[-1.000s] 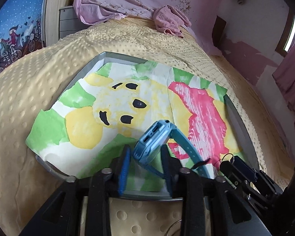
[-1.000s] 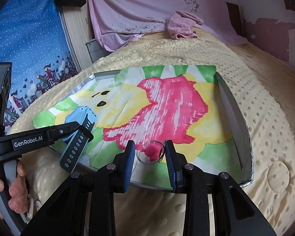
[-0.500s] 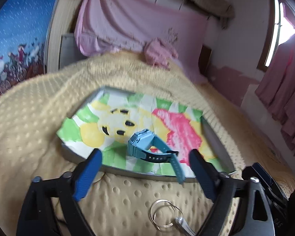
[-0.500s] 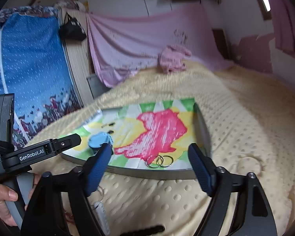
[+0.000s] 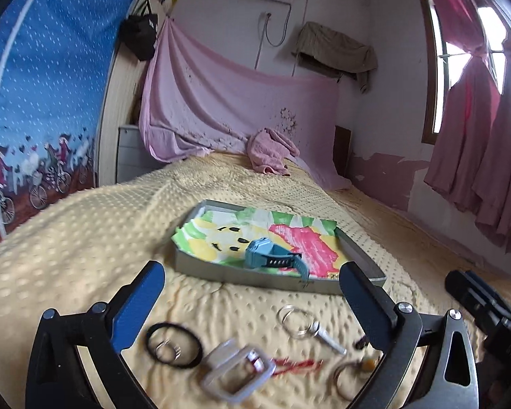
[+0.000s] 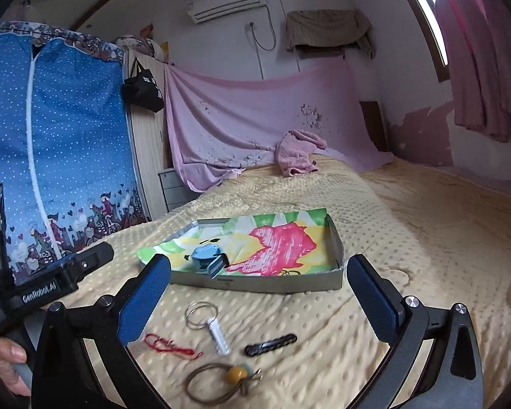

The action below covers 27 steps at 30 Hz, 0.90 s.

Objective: Organize jewelry
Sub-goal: 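Withdraw the left gripper from the tray back over the jewelry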

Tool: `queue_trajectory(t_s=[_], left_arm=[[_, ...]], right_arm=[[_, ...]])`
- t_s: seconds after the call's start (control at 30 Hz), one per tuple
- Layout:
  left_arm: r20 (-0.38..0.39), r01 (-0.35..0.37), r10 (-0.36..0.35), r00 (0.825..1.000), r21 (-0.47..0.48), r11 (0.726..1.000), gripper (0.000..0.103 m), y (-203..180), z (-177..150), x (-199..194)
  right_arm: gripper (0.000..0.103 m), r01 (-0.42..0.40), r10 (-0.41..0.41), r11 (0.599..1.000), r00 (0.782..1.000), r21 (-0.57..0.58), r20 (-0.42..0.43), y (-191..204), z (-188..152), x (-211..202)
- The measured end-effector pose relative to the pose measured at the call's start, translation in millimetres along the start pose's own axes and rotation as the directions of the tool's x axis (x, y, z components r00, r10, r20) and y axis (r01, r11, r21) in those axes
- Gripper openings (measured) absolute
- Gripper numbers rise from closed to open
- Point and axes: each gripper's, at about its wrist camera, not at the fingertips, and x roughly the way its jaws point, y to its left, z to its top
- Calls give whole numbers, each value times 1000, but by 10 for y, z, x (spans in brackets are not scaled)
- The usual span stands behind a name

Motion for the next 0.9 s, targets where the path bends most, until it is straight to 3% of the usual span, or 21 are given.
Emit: queue_trajectory(t_s=[0.43, 0.73, 0.9], left_arm=[[27, -20, 19, 999, 26, 999, 103, 188, -296, -708], [20, -38, 37, 999, 65, 997, 103, 294, -497, -937], [-22, -24, 26, 999, 71, 997, 103, 342, -581, -942]], right_arm=[[102, 11, -11, 1000, 1000, -26, 1, 233, -221, -705], [102, 17, -19, 998, 999, -58, -30, 368, -428, -837], [102, 28, -32, 998, 998, -64, -56, 382, -501, -824]])
